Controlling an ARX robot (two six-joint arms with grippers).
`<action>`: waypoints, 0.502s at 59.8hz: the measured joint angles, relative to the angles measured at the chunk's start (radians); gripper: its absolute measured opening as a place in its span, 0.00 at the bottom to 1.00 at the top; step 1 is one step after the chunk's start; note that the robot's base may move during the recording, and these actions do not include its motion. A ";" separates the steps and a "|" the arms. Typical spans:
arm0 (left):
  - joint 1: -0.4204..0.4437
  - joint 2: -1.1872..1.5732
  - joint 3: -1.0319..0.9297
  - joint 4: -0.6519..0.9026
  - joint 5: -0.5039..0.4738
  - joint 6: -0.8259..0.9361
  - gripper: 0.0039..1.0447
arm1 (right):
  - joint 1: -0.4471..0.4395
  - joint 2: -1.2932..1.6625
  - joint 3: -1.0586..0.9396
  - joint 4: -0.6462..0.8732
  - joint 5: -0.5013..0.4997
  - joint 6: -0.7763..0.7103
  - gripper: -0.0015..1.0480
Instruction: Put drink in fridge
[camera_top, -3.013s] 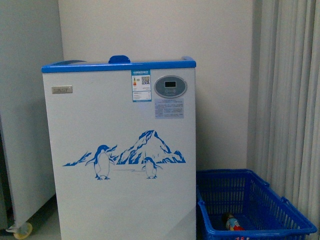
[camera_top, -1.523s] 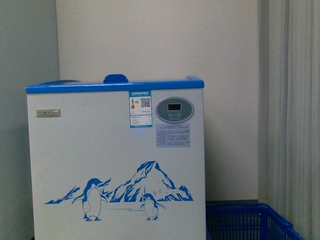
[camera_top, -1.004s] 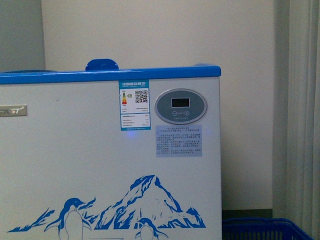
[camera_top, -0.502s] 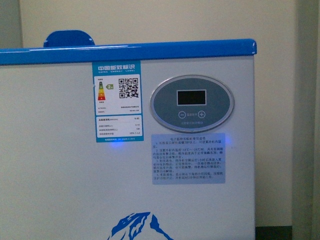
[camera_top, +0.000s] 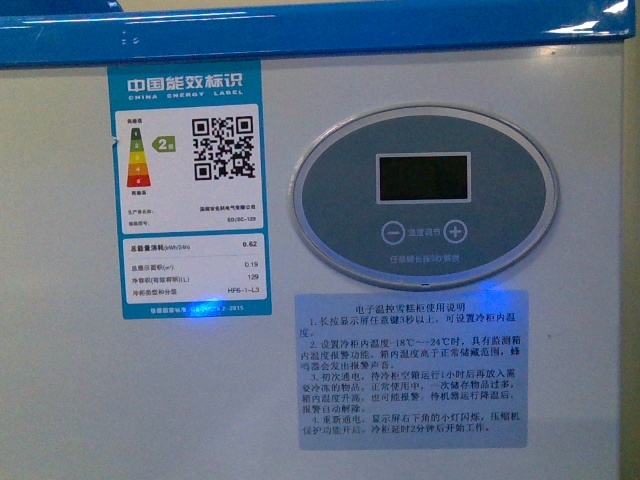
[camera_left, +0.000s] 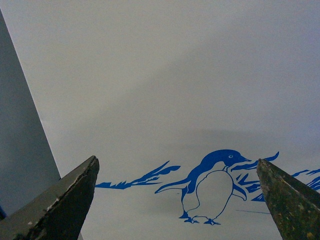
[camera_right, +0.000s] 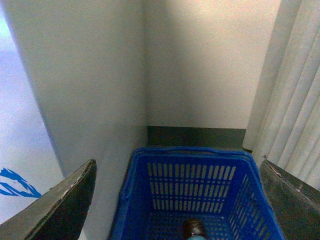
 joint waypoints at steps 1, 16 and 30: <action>0.000 0.000 0.000 0.000 0.000 0.000 0.92 | 0.000 0.000 0.000 0.000 0.000 0.000 0.93; 0.000 0.000 0.000 0.000 0.000 0.000 0.92 | -0.117 0.280 0.146 -0.256 -0.027 -0.052 0.93; 0.000 0.000 0.000 0.000 0.000 0.000 0.92 | -0.291 0.715 0.259 0.048 -0.148 -0.238 0.93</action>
